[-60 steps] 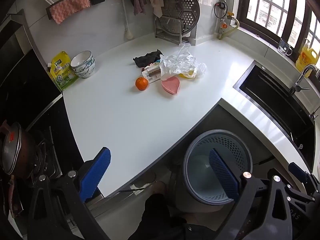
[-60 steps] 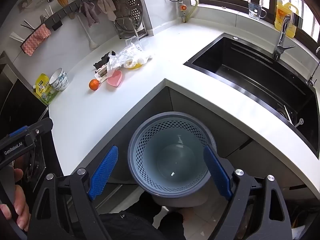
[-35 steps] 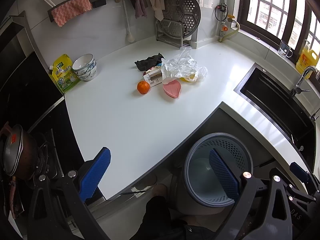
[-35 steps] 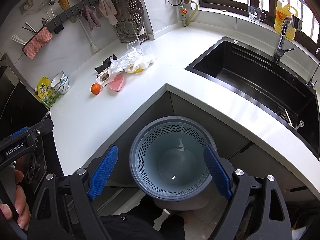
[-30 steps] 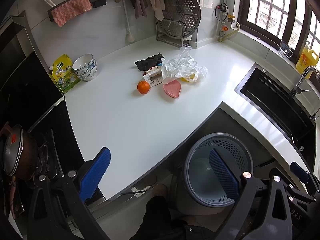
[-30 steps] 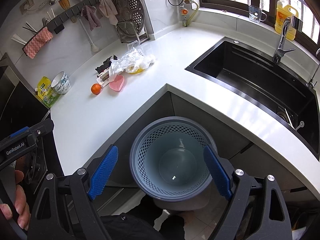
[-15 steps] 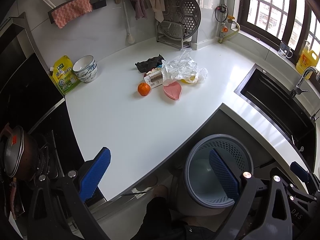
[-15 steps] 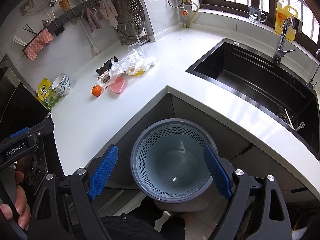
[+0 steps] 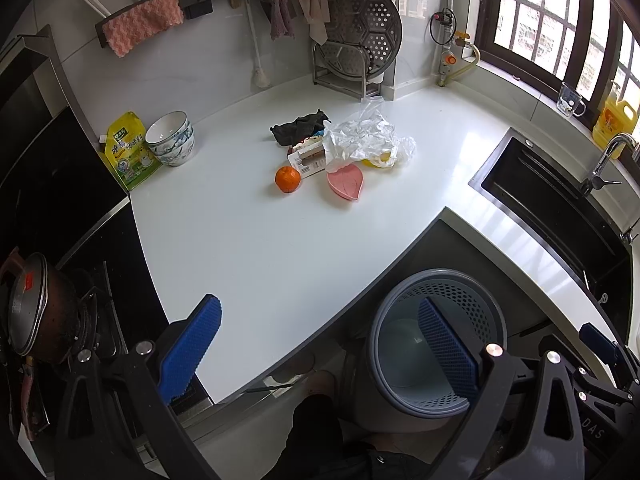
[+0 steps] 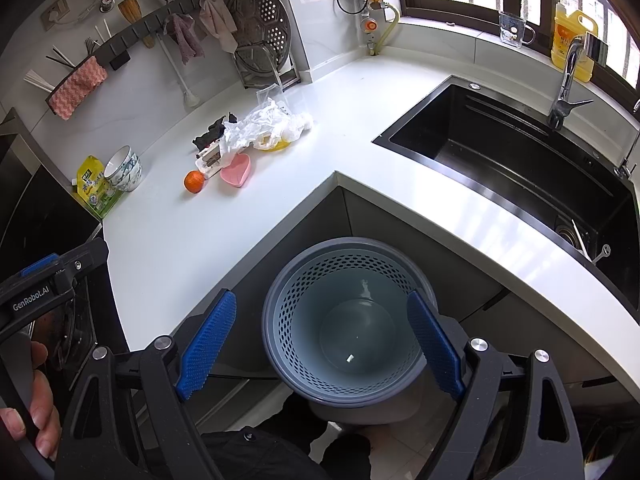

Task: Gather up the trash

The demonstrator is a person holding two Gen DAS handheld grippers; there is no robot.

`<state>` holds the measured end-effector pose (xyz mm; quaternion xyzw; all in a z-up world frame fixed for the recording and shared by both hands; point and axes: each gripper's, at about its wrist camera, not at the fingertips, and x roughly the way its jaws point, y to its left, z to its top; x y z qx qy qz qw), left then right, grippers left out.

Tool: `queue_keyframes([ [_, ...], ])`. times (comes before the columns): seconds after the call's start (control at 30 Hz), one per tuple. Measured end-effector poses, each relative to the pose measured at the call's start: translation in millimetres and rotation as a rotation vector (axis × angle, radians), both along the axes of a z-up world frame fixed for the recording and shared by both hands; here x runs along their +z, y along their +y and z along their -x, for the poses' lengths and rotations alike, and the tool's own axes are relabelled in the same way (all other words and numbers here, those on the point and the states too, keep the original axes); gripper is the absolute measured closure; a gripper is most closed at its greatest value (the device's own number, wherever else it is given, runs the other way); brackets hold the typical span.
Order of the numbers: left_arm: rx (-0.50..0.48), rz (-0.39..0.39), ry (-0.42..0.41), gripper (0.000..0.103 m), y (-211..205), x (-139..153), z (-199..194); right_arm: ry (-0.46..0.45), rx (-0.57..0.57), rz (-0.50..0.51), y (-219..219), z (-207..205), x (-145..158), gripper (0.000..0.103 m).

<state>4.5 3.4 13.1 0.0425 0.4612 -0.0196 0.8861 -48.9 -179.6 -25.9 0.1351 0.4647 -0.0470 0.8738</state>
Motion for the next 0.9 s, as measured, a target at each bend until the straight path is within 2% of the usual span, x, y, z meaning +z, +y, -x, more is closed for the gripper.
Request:
queue_keyframes([
  [0.9, -0.001, -0.001, -0.001, 0.006, 0.4, -0.8, 0.6, 0.002, 0.009, -0.001, 1.1, -6.9, -1.4, 0.020],
])
